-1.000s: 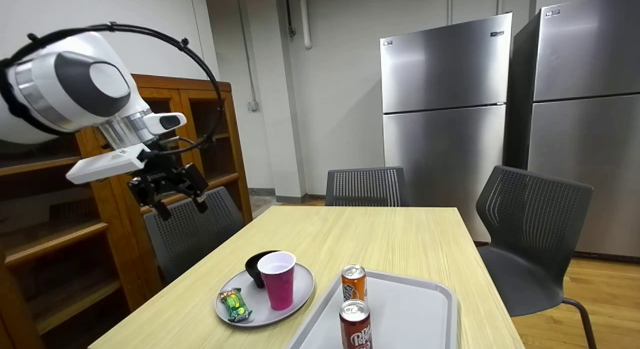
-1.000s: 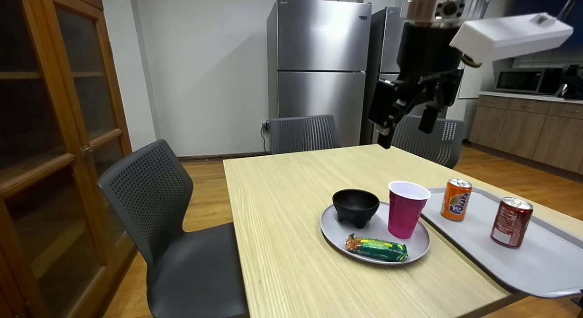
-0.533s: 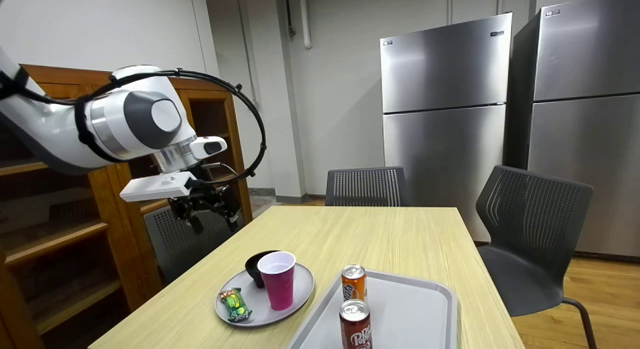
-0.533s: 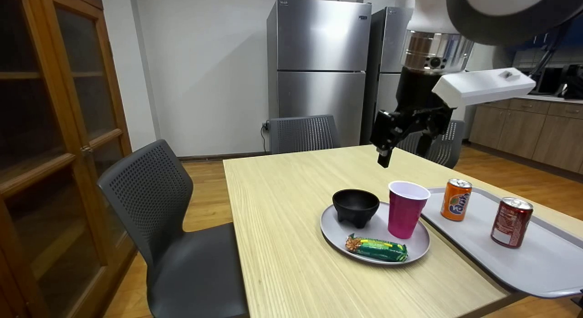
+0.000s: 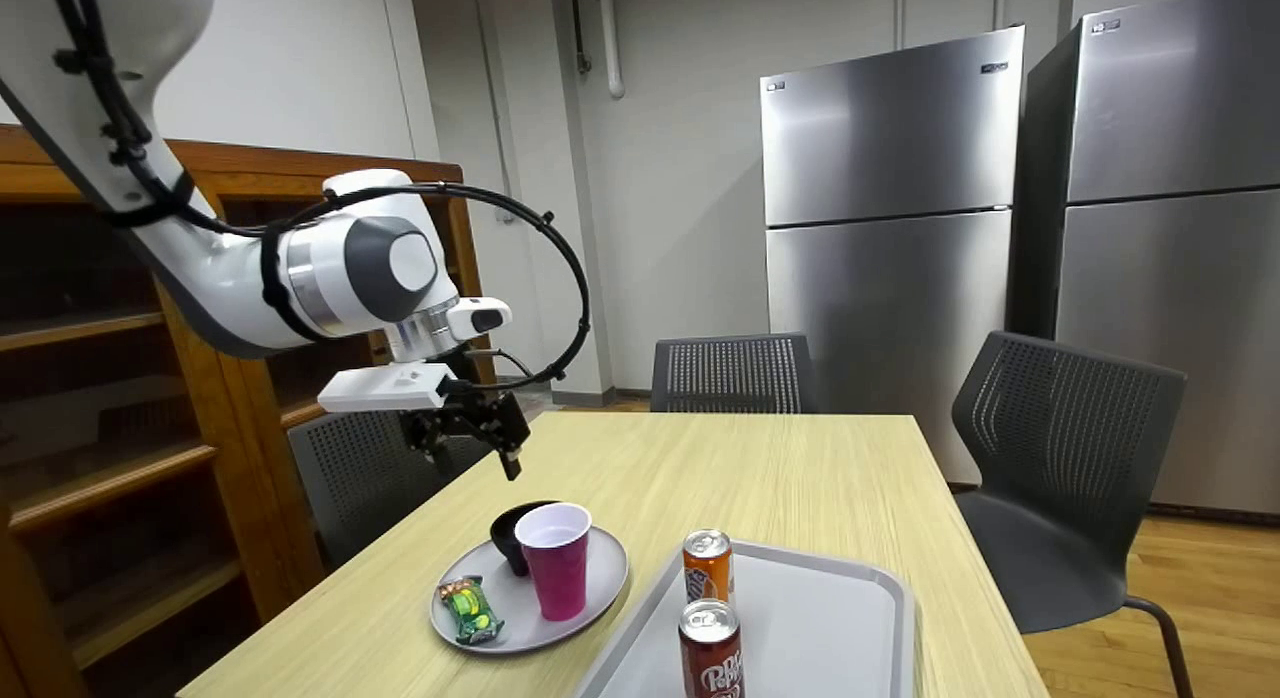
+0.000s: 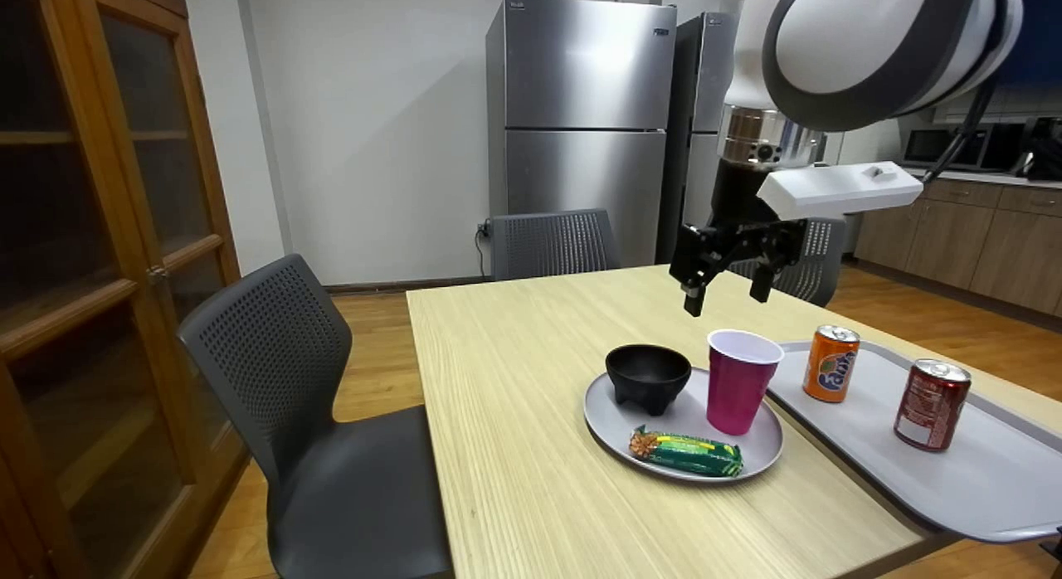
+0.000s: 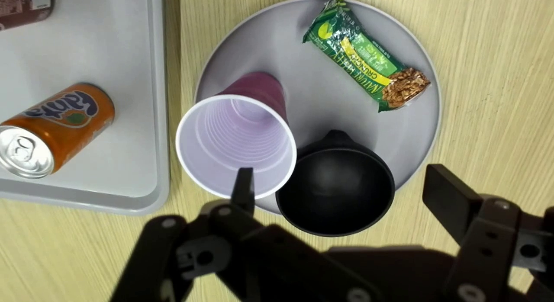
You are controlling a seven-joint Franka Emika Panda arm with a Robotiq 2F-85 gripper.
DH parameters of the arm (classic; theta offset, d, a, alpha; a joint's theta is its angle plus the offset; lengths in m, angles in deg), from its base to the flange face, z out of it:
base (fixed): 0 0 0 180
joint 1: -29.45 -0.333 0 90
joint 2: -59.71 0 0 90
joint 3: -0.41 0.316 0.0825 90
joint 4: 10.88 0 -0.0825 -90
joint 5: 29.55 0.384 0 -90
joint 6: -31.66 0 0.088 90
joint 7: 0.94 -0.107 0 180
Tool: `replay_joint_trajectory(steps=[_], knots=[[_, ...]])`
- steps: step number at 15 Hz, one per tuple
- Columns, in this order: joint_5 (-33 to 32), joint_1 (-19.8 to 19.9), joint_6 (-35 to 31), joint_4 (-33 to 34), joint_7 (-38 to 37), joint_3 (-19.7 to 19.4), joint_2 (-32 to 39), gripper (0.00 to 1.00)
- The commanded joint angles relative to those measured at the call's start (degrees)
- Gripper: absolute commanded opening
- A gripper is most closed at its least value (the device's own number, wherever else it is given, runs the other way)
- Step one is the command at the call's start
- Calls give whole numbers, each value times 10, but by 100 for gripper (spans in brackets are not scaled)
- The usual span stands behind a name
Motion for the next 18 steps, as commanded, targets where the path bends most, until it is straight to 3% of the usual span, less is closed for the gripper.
replay_joint_trajectory(steps=[1, 10, 18], knots=[[-4, 0, -7, 49, 8, -19, 66, 100], [22, -14, -41, 103, 27, -44, 170, 100], [28, -20, -43, 119, 42, -48, 202, 100]])
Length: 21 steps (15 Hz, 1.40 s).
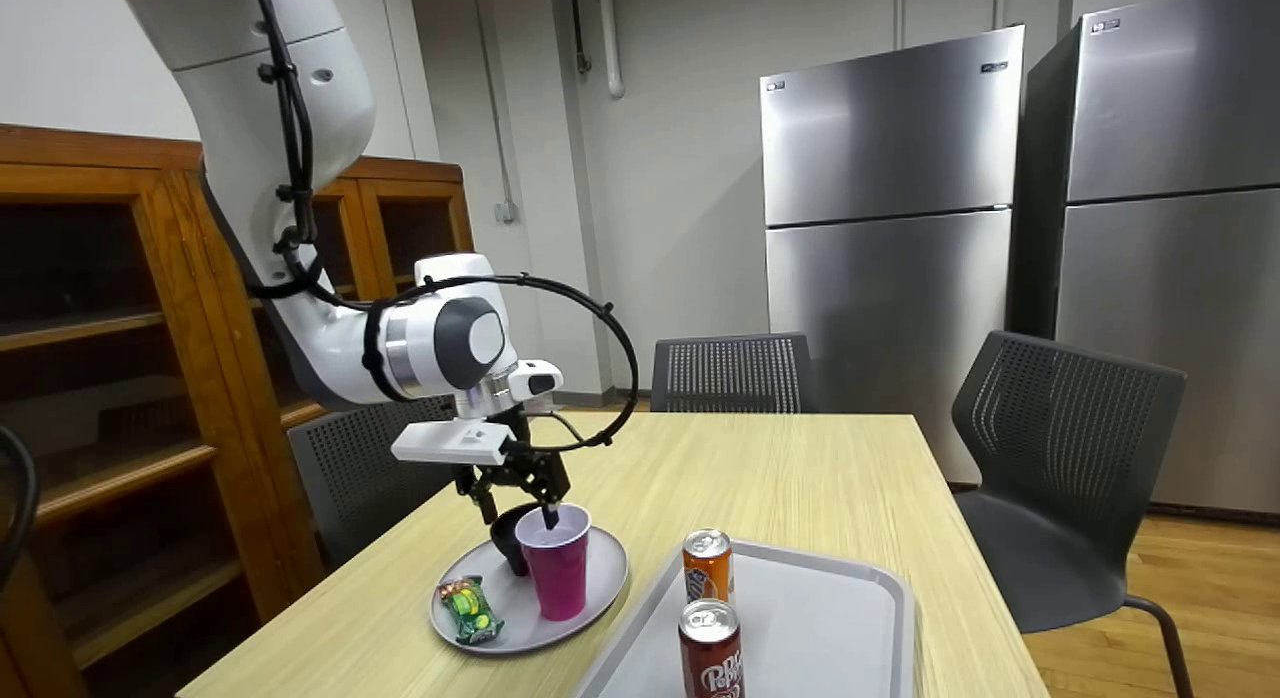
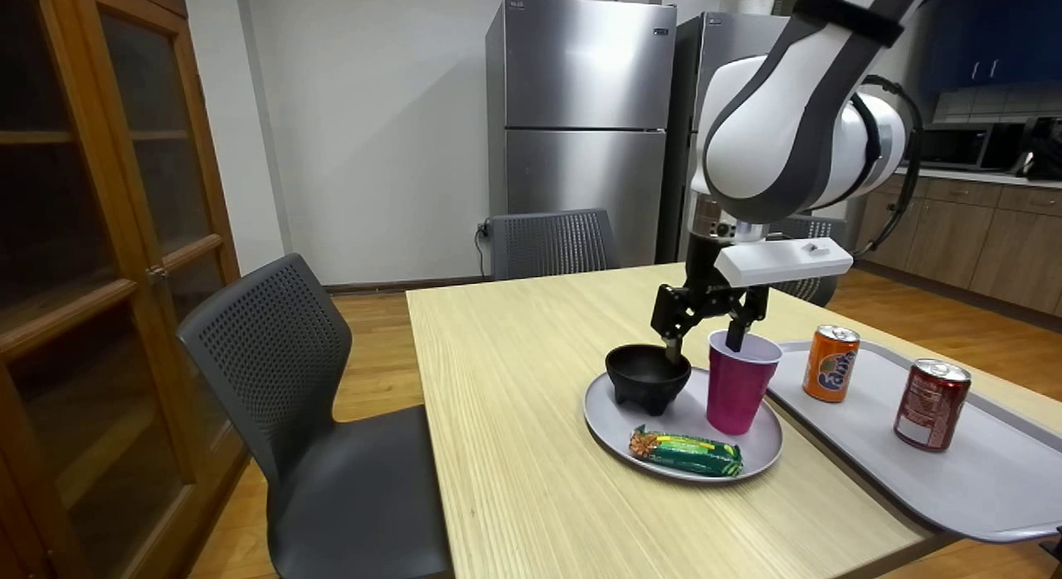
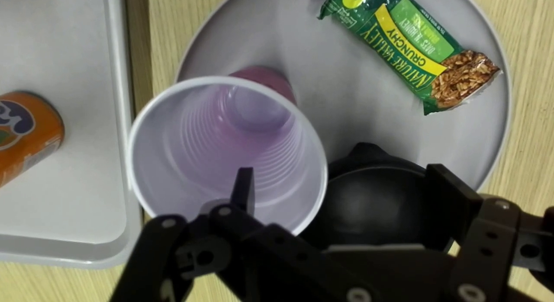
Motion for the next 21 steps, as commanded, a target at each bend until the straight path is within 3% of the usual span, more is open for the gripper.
replay_joint_trajectory(steps=[1, 3, 4, 5, 14, 15, 21], knots=[[17, -11, 0, 14, 25, -8, 10, 100], [15, -12, 1, 15, 24, -10, 12, 100], [12, -13, -1, 15, 22, -13, 12, 75], [11, -15, -1, 15, 22, -14, 11, 74], [2, -22, 2, 12, 18, -27, 4, 5], [1, -23, 2, 12, 18, -29, 4, 0], [12, -17, 9, 6, 25, -31, -9, 1]])
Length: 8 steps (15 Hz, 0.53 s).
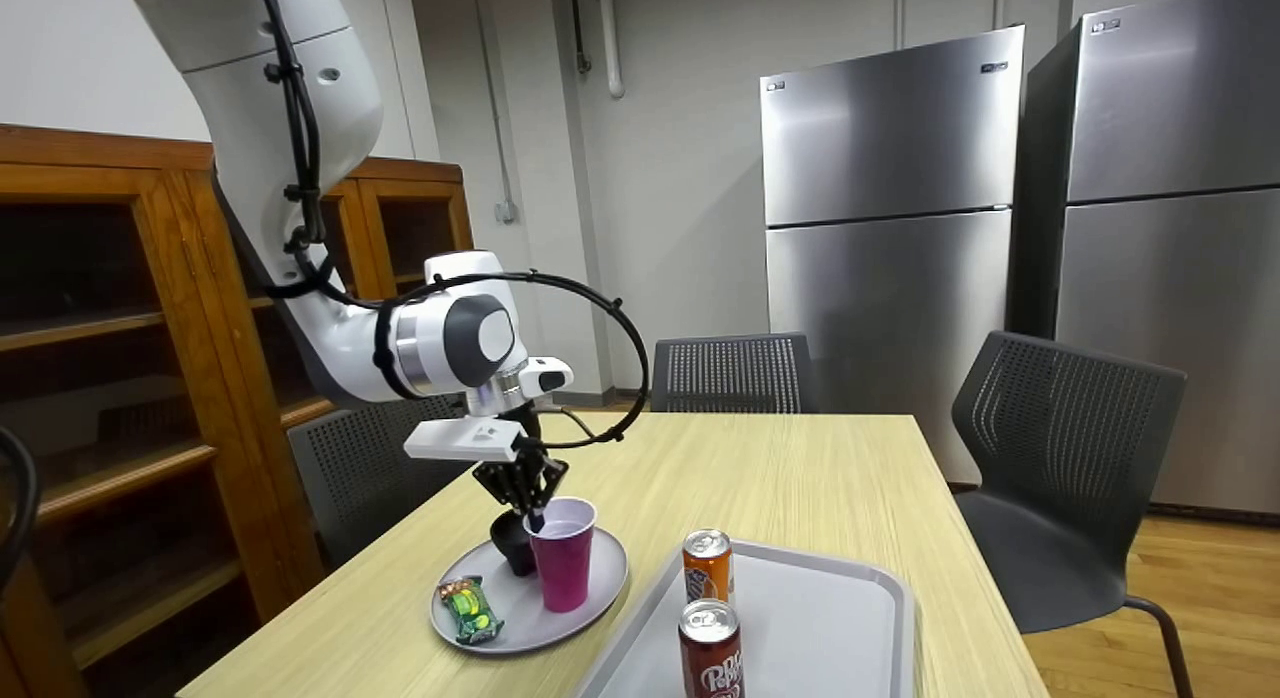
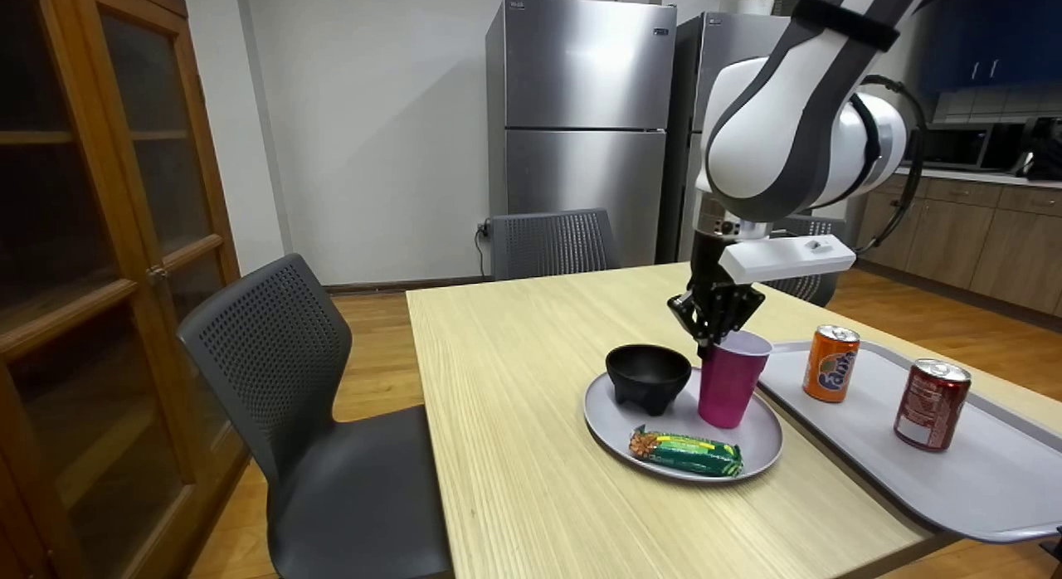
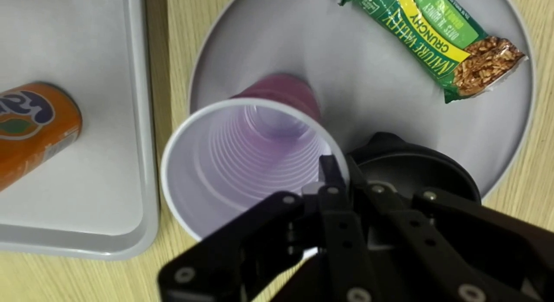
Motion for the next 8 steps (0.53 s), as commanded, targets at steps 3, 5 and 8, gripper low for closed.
replay_joint_trajectory(steps=[3, 5, 8], knots=[[-1, -9, 35, -7, 14, -10, -38, 1], [-7, -11, 52, -10, 18, -10, -56, 1], [-31, -16, 87, -15, 12, -9, -89, 1]])
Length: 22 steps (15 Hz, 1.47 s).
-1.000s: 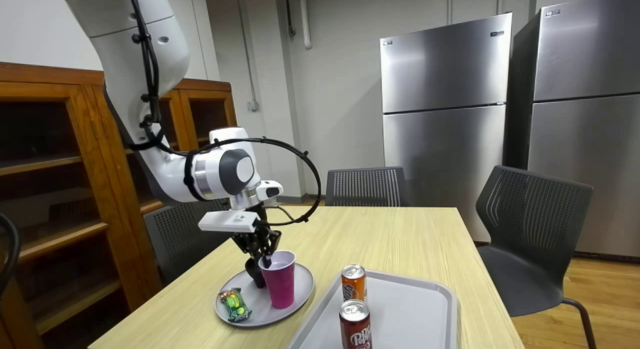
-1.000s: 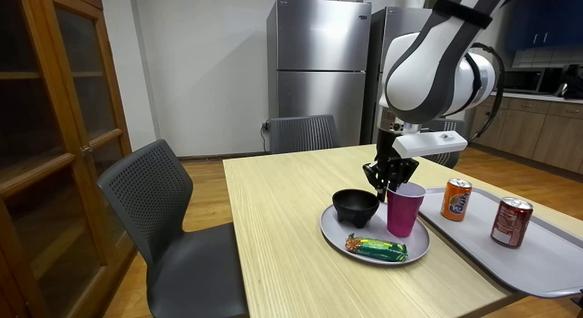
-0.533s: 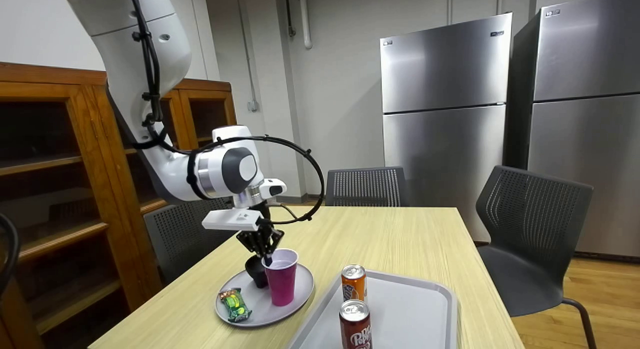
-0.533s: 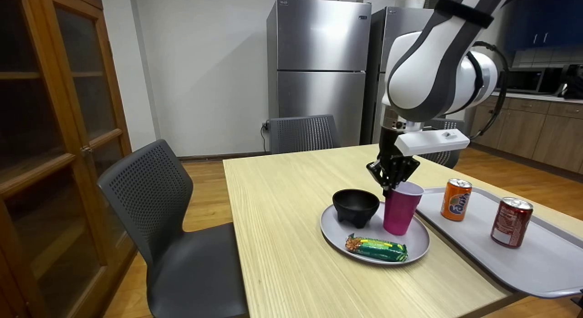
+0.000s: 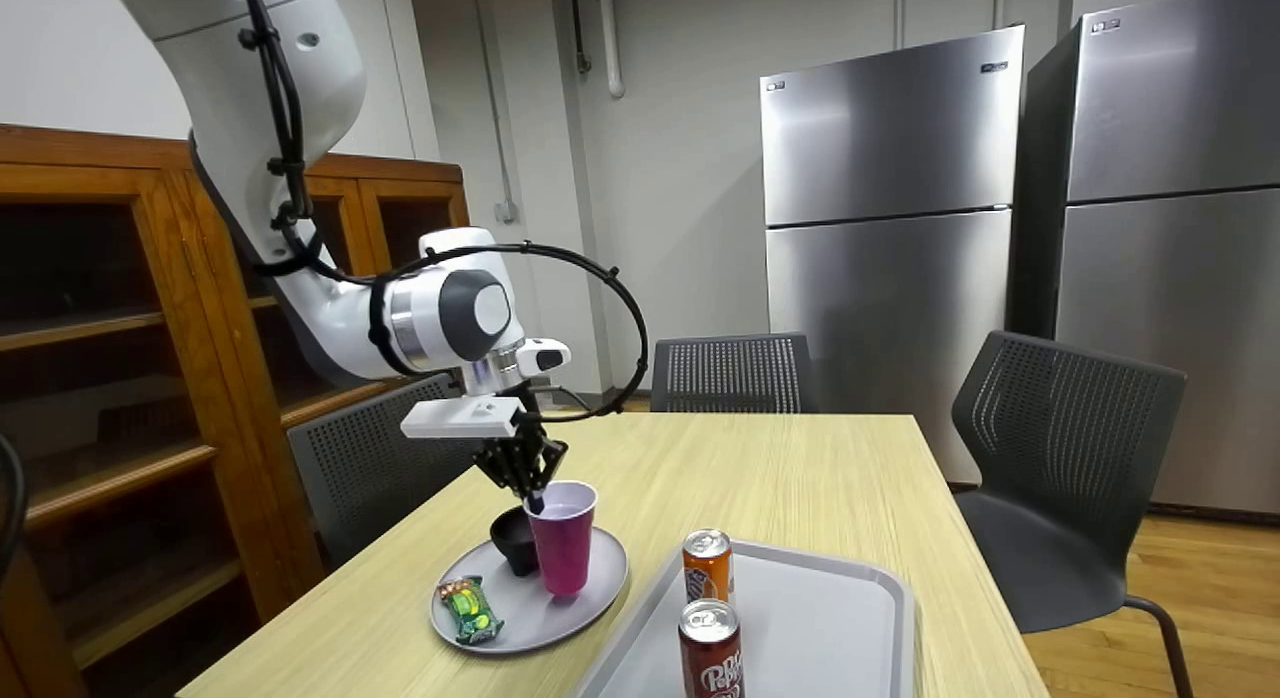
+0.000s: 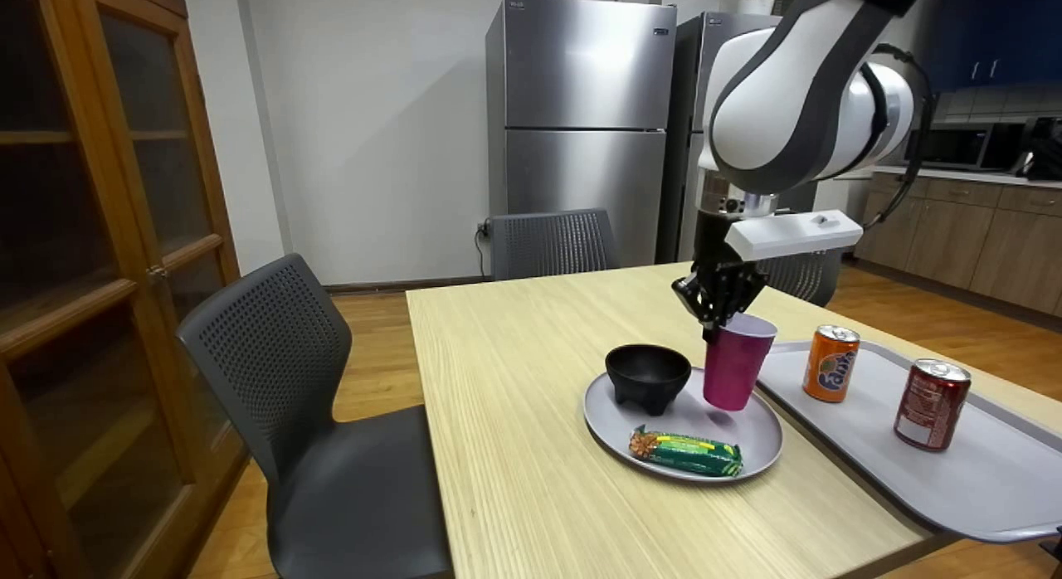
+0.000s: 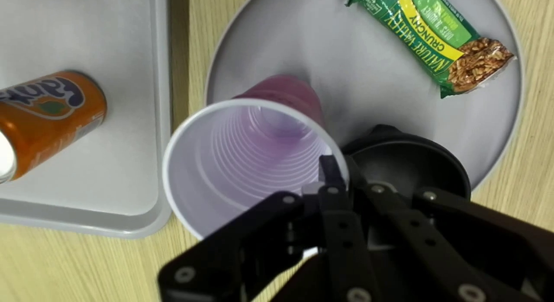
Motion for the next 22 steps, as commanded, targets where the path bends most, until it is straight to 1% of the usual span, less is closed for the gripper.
replay_joint_trajectory(steps=[1, 6, 8, 11, 16, 22], knots=[[-21, -12, 53, -18, 10, -1, -64, 1], [-50, -26, 101, -40, 5, 19, -130, 1], [-63, -31, 123, -53, 3, 32, -161, 1], [-55, -41, 139, -73, 15, 59, -198, 1], [-28, -77, 127, -97, 17, 109, -219, 1], [8, -128, 118, -103, 27, 157, -210, 1]])
